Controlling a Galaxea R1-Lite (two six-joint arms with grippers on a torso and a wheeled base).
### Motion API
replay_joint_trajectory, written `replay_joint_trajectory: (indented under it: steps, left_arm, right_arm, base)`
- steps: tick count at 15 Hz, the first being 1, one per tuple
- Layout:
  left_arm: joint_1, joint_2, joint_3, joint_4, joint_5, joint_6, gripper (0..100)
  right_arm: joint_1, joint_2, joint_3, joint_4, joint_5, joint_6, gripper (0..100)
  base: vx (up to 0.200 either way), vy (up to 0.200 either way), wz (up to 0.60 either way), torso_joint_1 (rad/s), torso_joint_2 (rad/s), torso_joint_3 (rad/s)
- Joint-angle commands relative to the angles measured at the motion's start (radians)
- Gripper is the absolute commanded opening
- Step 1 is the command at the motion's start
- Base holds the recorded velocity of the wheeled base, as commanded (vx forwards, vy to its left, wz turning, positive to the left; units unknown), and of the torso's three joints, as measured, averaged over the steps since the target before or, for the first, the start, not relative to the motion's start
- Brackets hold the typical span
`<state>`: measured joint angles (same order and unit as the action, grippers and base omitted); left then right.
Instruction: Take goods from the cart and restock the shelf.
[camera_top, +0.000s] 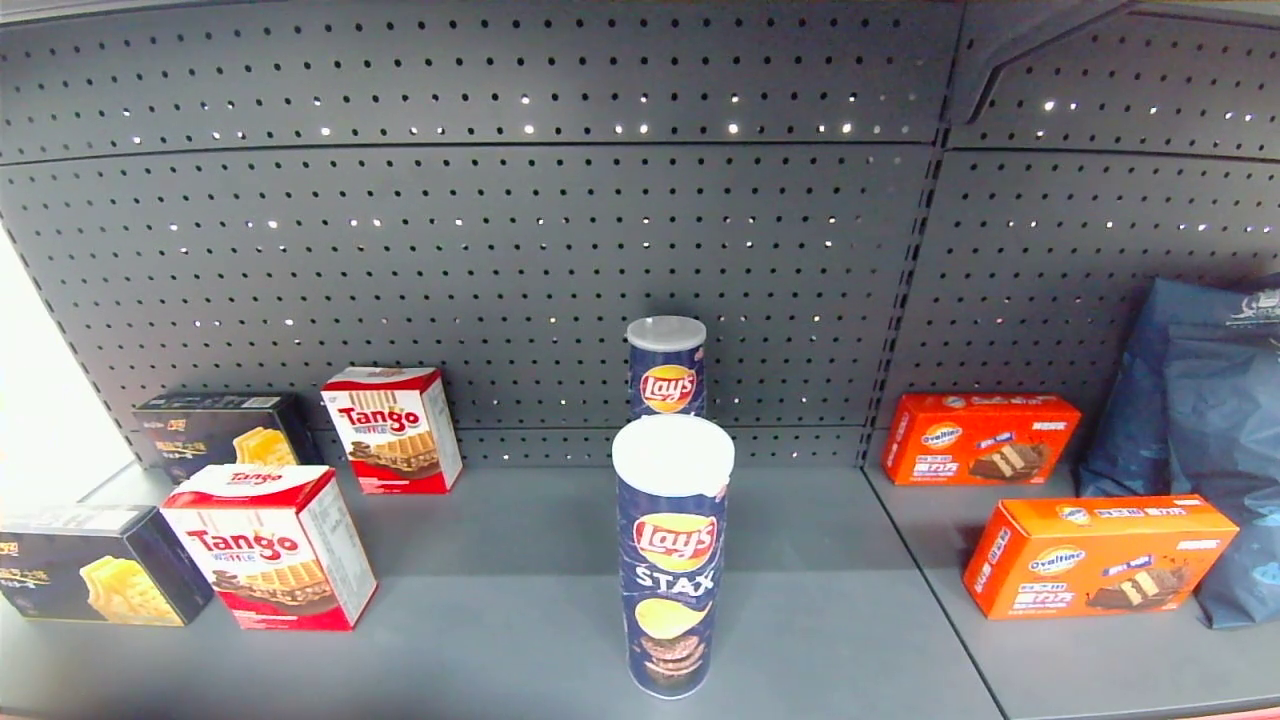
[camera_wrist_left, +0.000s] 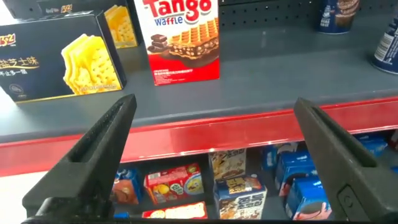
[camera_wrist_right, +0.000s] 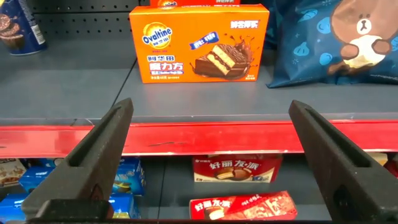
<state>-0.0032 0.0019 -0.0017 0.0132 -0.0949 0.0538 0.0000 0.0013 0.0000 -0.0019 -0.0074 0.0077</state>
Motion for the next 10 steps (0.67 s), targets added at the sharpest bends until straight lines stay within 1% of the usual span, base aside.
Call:
replay_joint_trajectory:
  steps: [1,3,10]
  left_arm:
    - [0.0,0.004,0.0,0.001,0.0,0.0,100]
    - [0.005,0.001,0.002,0.001,0.001,-0.005,100]
    - [0.002,0.001,0.002,-0.006,0.003,-0.005,100]
  right_arm:
    - [0.0,0.002,0.0,0.0,0.0,0.0,100]
    - [0.0,0.002,0.0,-0.001,0.0,0.0,100]
    - [0.0,0.002,0.0,-0.001,0.0,0.0,100]
  base:
    - [0.0,0.0,0.0,0.0,0.0,0.0]
    - [0.0,0.0,0.0,0.0,0.0,0.0]
    - [0.0,0.0,0.0,0.0,0.0,0.0]
